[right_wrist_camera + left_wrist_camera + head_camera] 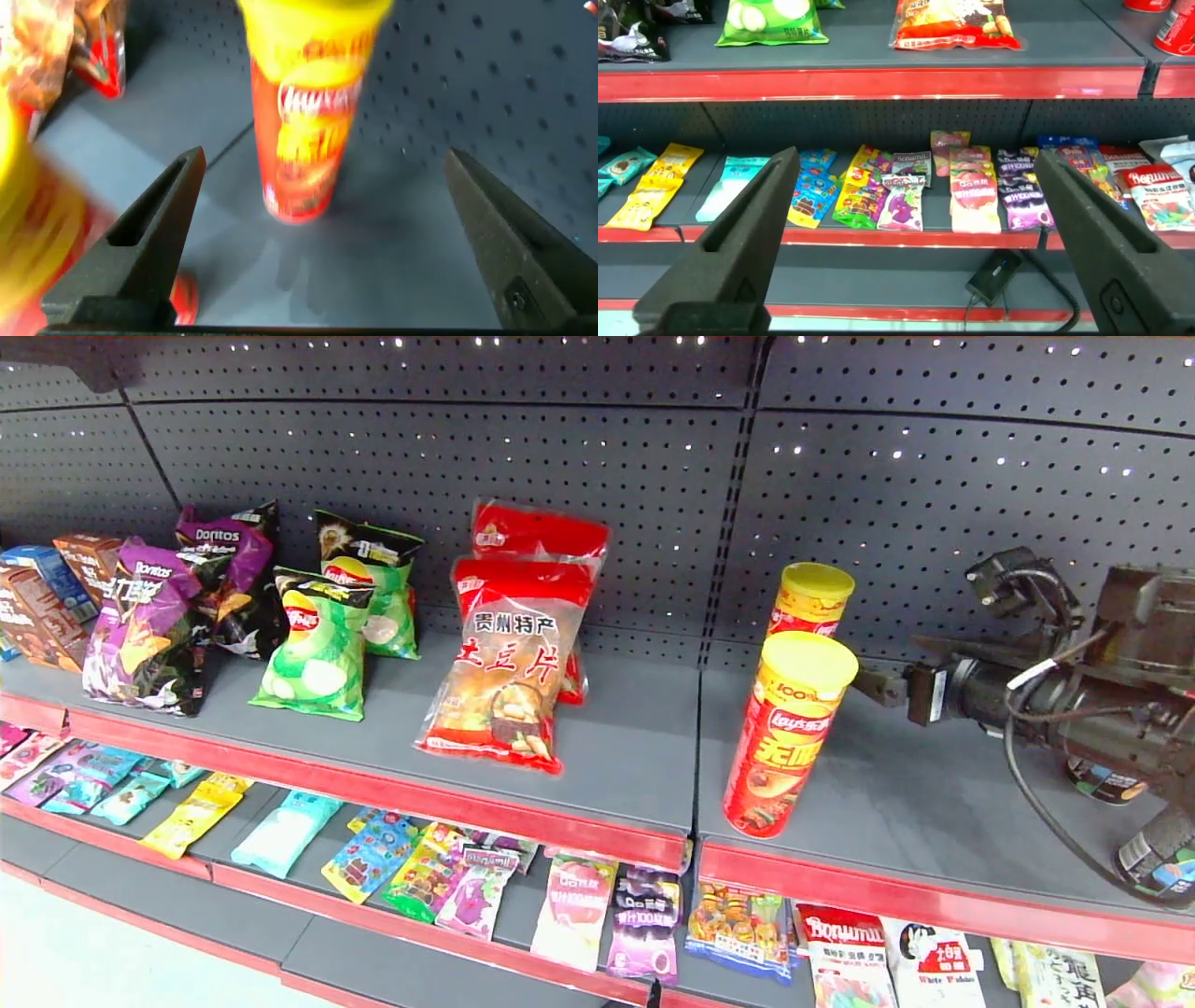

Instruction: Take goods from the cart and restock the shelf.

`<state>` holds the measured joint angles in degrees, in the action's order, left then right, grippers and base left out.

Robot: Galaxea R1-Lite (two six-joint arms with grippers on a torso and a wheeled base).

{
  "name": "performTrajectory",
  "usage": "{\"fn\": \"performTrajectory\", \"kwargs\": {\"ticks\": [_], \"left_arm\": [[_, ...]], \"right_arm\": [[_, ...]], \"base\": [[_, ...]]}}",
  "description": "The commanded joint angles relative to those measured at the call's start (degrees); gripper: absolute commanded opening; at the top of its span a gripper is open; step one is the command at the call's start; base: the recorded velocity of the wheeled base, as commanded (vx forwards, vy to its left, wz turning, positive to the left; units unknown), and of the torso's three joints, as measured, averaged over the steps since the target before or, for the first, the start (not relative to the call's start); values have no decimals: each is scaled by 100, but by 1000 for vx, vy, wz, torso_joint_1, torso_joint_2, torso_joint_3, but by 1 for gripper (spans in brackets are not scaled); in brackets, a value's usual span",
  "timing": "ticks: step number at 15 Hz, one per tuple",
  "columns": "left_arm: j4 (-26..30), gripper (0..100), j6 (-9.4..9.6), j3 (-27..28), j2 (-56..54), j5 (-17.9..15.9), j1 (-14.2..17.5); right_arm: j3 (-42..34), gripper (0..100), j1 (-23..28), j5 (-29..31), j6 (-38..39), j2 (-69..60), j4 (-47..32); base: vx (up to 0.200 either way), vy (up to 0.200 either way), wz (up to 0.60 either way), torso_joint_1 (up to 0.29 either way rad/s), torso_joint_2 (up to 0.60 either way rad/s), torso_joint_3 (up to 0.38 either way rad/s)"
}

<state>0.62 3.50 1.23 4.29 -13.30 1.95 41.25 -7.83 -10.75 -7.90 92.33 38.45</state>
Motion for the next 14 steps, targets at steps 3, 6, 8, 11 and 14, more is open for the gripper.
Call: {"fn": "performTrajectory", "kwargs": {"ticks": [3,6,8,11,14], "left_arm": [[-1,100,10,0,46,-50,-10],[8,100,72,0,204,-41,-46],[17,100,309,0,388,-6,-46],[17,100,318,0,634,-24,-54],[17,100,318,0,960,-24,-54]], "right_arm": [[-1067,100,-44,249,219,-1147,5],[-2033,100,-52,460,210,-2395,-197],[-2262,100,-26,574,227,-3344,-725],[-1954,100,141,697,184,-4760,-2685],[-1603,100,247,952,87,-6526,-5005]], "base": [[0,0,0,0,0,0],[0,0,0,0,0,0],[0,0,0,0,0,0],[0,0,0,0,0,0],[0,0,0,0,0,0]]}}
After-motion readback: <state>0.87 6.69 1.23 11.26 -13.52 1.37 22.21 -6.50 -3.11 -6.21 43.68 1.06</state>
